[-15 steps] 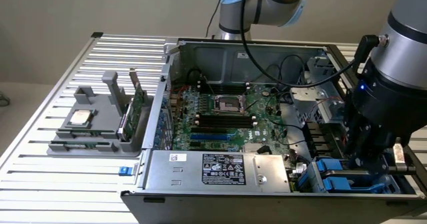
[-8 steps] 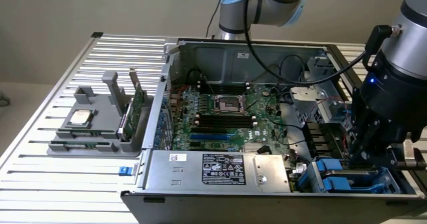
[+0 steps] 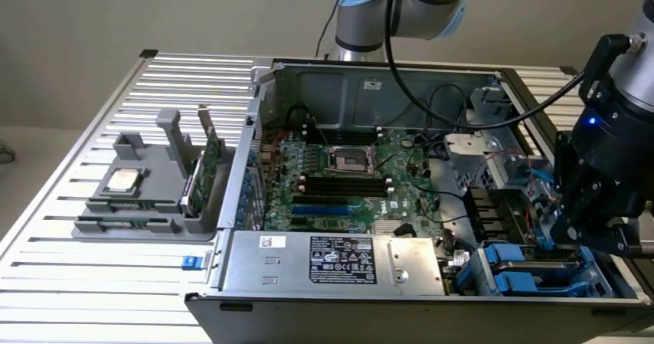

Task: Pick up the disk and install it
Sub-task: 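Insert the second disk wire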

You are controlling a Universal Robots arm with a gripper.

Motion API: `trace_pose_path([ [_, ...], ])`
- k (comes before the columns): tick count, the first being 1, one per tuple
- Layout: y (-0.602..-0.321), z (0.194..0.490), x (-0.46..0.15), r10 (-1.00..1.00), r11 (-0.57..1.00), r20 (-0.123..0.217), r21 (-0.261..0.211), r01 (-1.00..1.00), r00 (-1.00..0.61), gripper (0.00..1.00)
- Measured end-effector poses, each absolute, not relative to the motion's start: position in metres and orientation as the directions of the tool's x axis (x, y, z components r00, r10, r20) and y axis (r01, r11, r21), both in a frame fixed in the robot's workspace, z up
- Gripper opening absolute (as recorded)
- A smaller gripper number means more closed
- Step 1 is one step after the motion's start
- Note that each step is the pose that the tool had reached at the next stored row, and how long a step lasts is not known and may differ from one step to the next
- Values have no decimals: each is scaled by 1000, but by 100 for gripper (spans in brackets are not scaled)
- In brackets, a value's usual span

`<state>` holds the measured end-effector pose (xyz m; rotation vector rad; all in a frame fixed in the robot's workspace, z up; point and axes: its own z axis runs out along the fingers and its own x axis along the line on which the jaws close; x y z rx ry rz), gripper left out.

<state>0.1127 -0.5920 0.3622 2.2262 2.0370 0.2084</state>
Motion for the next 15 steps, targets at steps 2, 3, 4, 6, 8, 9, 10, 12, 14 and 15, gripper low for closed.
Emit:
trace_pose_path([
  [2, -592, 362, 114, 996, -91, 24, 174, 981, 88, 11],
  [3, -592, 361, 115, 996, -91, 25, 168, 981, 88, 11],
  [4, -592, 361, 116, 996, -91, 24, 162, 983, 89, 11],
  [6, -592, 360, 118, 996, -92, 24, 149, 985, 89, 11],
  [8, -592, 359, 122, 996, -92, 25, 141, 986, 89, 11],
  [9, -592, 358, 124, 996, -92, 26, 137, 986, 89, 11],
  [10, -592, 357, 125, 996, -92, 26, 133, 987, 89, 11],
  [12, -592, 356, 128, 996, -92, 28, 125, 988, 90, 11],
  [14, -592, 354, 131, 996, -93, 28, 115, 989, 90, 11],
  [15, -592, 354, 132, 996, -93, 28, 110, 990, 90, 11],
])
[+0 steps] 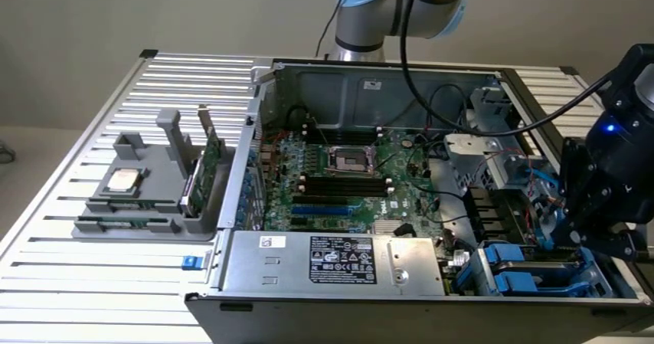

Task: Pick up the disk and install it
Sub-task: 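Insert the second disk wire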

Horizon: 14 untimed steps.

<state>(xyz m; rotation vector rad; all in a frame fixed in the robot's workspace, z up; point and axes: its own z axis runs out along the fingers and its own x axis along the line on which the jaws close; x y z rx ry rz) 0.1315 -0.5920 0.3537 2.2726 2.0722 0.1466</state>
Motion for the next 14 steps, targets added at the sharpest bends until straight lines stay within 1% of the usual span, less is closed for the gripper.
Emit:
trace_pose_path([
  [8, -592, 350, 139, 995, -95, 32, 66, 993, 93, 11],
  [14, -592, 347, 145, 995, -96, 43, 41, 995, 94, 11],
])
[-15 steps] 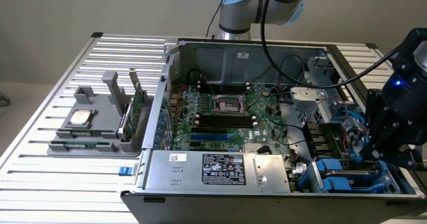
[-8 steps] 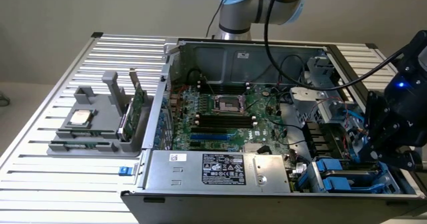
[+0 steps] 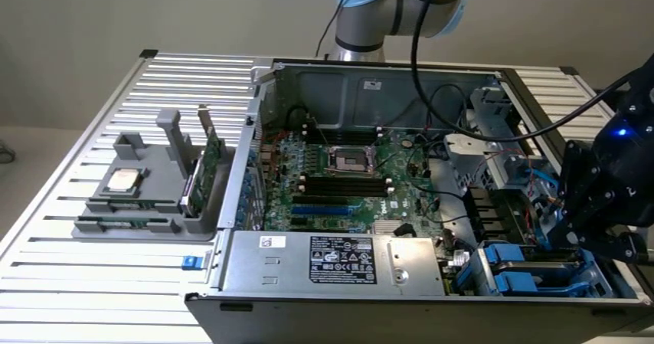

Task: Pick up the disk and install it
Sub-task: 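Insert the second disk wire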

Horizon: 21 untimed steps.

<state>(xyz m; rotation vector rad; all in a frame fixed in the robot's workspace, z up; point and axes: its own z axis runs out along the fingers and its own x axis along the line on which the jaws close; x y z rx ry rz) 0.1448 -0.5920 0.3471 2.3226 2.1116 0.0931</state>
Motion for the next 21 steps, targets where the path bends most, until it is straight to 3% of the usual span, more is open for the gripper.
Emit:
trace_pose_path([
  [21, -603, 343, 155, 990, -96, 98, -20, 995, 98, 11],
])
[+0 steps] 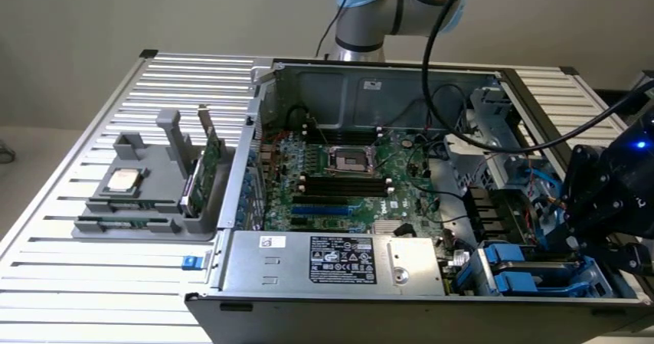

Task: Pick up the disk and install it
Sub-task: 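Insert the second disk wire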

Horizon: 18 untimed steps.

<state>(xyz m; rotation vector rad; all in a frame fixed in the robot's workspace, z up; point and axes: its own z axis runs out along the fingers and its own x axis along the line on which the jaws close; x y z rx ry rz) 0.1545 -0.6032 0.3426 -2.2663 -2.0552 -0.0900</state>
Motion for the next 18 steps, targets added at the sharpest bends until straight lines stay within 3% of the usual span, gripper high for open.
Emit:
trace_pose_path([
  [18, -609, 340, 158, 985, -95, 142, -34, 995, 99, 11],
])
